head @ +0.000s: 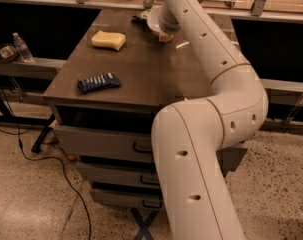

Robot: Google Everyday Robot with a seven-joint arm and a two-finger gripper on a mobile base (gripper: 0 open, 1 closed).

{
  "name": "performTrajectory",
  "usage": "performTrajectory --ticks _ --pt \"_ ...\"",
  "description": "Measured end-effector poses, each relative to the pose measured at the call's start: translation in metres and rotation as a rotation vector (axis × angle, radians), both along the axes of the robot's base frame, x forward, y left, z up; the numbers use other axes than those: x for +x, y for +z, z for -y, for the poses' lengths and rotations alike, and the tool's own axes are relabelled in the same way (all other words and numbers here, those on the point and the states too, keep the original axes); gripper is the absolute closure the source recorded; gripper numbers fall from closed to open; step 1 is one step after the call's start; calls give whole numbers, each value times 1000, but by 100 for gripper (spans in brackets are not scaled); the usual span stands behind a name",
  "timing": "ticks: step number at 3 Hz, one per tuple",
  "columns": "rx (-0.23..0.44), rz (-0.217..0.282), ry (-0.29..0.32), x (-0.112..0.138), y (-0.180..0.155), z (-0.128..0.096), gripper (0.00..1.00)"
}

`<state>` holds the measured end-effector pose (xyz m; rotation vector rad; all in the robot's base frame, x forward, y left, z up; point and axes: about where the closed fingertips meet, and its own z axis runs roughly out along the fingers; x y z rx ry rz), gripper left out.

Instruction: Move white bowl near green jalapeno chip bag

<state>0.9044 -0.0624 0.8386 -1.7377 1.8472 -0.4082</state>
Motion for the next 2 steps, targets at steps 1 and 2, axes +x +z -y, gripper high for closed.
performTrajectory --ticks 1,2 --pt "0 6 -5 3 1 1 0" --pt "0 6 -6 1 9 1 0"
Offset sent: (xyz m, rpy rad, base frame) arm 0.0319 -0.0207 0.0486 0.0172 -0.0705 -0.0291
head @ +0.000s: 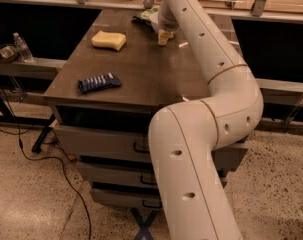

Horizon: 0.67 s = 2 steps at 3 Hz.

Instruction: Move white bowl near green jalapeno chip bag

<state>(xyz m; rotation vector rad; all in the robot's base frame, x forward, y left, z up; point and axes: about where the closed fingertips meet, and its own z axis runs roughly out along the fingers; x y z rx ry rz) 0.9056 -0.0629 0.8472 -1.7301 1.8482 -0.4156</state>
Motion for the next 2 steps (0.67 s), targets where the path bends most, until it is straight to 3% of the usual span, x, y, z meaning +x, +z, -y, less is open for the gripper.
performTrajectory --ticks 2 --pt "1 1 0 -2 3 0 2"
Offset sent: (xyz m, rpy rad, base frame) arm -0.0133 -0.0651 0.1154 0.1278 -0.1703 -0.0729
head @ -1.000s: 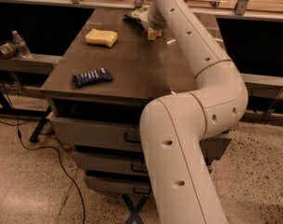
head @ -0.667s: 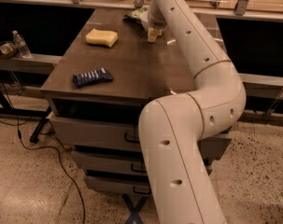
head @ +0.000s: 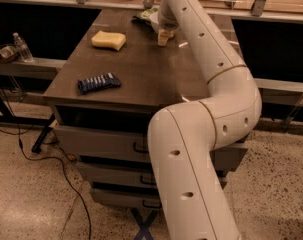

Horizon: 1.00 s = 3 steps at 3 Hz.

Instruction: Move white bowl near green jalapeno chip bag

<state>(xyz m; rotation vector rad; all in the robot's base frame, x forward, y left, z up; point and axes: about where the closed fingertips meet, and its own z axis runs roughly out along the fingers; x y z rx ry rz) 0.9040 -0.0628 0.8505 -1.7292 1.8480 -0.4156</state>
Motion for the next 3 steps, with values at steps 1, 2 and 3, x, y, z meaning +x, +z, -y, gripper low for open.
performTrajectory --ticks 1,2,3 --pt "0 0 0 0 0 0 6" --pt "0 0 0 0 2 0 26" --pt "1 1 0 -1 4 0 19"
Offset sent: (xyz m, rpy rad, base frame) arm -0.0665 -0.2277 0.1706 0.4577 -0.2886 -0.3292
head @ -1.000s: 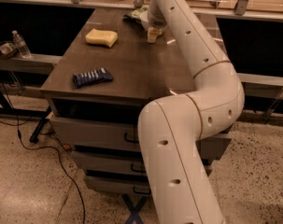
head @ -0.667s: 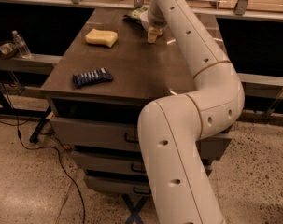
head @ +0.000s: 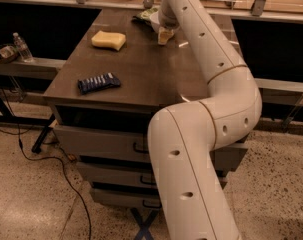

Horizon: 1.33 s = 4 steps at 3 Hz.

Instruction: Move white bowl near green jalapeno chip bag

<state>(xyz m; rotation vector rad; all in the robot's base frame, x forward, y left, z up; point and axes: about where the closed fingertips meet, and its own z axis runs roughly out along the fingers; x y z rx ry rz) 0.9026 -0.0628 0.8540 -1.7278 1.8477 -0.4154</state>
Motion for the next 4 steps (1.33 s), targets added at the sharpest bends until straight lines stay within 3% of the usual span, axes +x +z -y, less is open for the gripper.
performTrajectory --ticks 1,2,3,4 --pt "158 133 -83 -8 77 56 16" --pt "257 248 -173 -26 138 124 30" --pt "370 309 -257 -47 171 183 12" --pt "480 314 -306 -60 180 210 1"
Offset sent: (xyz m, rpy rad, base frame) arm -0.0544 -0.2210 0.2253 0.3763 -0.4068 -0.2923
